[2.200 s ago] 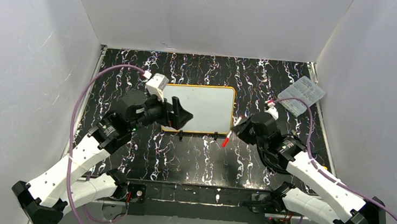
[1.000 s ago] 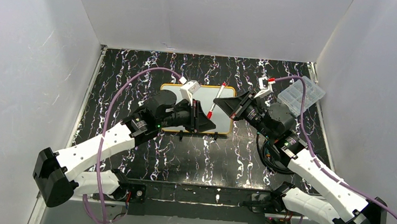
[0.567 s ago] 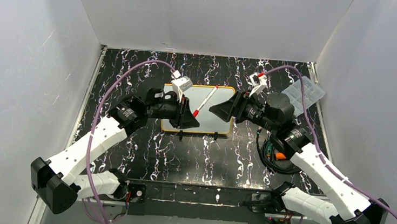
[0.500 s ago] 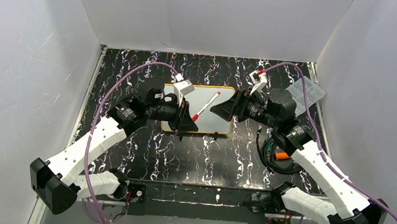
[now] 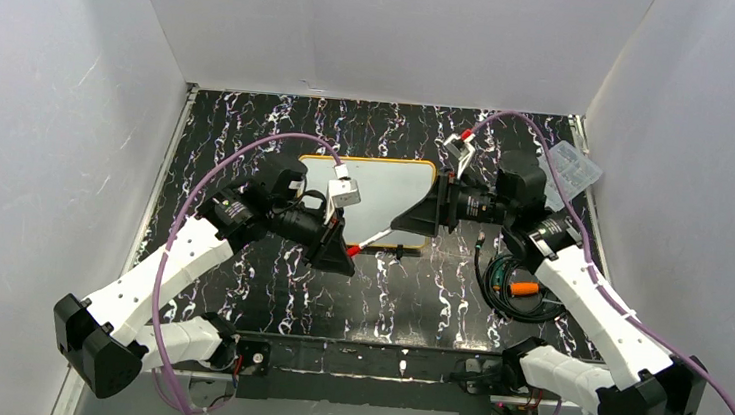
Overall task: Write a sentence on the whiteboard
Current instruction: Open the whiteboard marker at the center of the board.
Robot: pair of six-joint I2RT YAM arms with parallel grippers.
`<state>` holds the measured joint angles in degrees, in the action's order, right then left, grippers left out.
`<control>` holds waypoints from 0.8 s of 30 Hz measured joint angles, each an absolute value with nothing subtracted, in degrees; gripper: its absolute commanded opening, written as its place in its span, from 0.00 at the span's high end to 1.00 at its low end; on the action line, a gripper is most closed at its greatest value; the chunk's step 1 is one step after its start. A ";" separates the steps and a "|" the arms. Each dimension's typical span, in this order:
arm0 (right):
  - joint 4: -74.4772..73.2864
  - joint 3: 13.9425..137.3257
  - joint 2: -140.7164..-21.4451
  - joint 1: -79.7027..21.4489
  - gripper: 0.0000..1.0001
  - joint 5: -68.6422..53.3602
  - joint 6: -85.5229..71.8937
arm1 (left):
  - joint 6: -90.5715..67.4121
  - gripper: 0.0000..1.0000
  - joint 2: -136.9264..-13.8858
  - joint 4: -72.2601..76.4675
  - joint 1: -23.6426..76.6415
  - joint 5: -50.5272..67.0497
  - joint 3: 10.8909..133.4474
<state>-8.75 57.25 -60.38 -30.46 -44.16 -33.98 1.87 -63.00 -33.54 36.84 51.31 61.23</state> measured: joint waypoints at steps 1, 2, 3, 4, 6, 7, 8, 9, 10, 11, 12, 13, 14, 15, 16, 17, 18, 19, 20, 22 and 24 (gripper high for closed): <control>-9.06 57.28 -60.95 -30.50 0.22 -45.28 -33.78 | 2.48 1.00 -63.00 -34.24 36.84 51.68 61.23; -9.54 57.30 -61.67 -30.55 0.24 -46.28 -33.43 | 2.98 1.00 -63.00 -34.81 36.84 51.90 61.23; -10.13 57.34 -62.30 -30.61 0.26 -47.05 -33.01 | 3.51 1.00 -63.02 -35.29 36.84 52.03 61.23; -10.94 57.36 -63.20 -30.87 0.28 -48.47 -32.71 | 3.95 1.00 -63.02 -35.83 36.84 52.07 61.23; -12.82 57.67 -64.31 -31.07 0.29 -50.30 -32.01 | 4.91 1.00 -63.18 -37.30 36.84 52.18 61.28; -13.91 58.00 -64.77 -31.24 0.29 -51.13 -31.42 | 5.34 1.00 -63.37 -38.00 36.82 52.31 61.43; -15.09 58.46 -65.19 -31.48 0.29 -51.86 -30.79 | 5.91 1.00 -63.77 -38.89 36.82 52.53 61.82; -16.43 59.07 -65.58 -31.70 0.30 -52.53 -29.89 | 6.46 1.00 -64.20 -39.72 36.82 52.93 62.33; -17.74 59.70 -65.89 -31.90 0.31 -52.99 -29.10 | 6.96 1.00 -64.64 -40.40 36.82 53.25 62.78; -18.92 60.36 -66.15 -32.03 0.32 -53.47 -28.29 | 7.35 1.00 -64.97 -40.93 36.82 53.58 63.13; -19.90 60.95 -66.30 -32.21 0.34 -54.06 -27.68 | 7.68 1.00 -65.14 -41.34 36.82 53.74 63.35; -20.78 61.43 -66.39 -32.32 0.37 -54.68 -26.94 | 7.97 1.00 -65.19 -41.74 36.82 53.93 63.40; -21.19 61.65 -66.41 -32.40 0.39 -55.07 -26.57 | 8.14 1.00 -65.19 -42.09 36.82 54.08 63.40; -21.58 61.82 -66.43 -32.49 0.41 -55.64 -26.22 | 8.27 1.00 -65.19 -42.35 36.82 54.17 63.40; -21.80 61.84 -66.46 -32.62 0.44 -55.94 -25.91 | 8.38 1.00 -65.19 -42.59 36.82 54.39 63.40; -22.20 61.84 -66.50 -32.77 0.44 -56.27 -25.52 | 8.49 1.00 -65.23 -42.72 36.82 54.57 63.40; -22.55 61.87 -66.65 -32.91 0.44 -56.60 -25.28 | 8.56 1.00 -65.25 -42.92 36.82 54.74 63.40; -22.65 61.87 -66.89 -33.12 0.44 -56.97 -25.17 | 8.60 1.00 -65.34 -43.05 36.82 54.94 63.40; -22.70 61.87 -67.13 -33.23 0.44 -57.23 -25.10 | 8.67 1.00 -65.45 -43.33 36.82 55.18 63.42; -22.81 61.91 -67.77 -33.56 0.44 -57.82 -24.99 | 8.86 1.00 -65.91 -43.88 36.82 56.03 63.51; -23.05 62.15 -68.36 -33.85 0.44 -58.63 -24.88 | 9.02 1.00 -66.41 -44.36 36.84 56.75 63.59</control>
<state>-23.05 62.15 -68.36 -33.85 -58.63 -24.88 9.02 -66.41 -44.36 36.84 56.75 63.59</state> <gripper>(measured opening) 0.563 0.152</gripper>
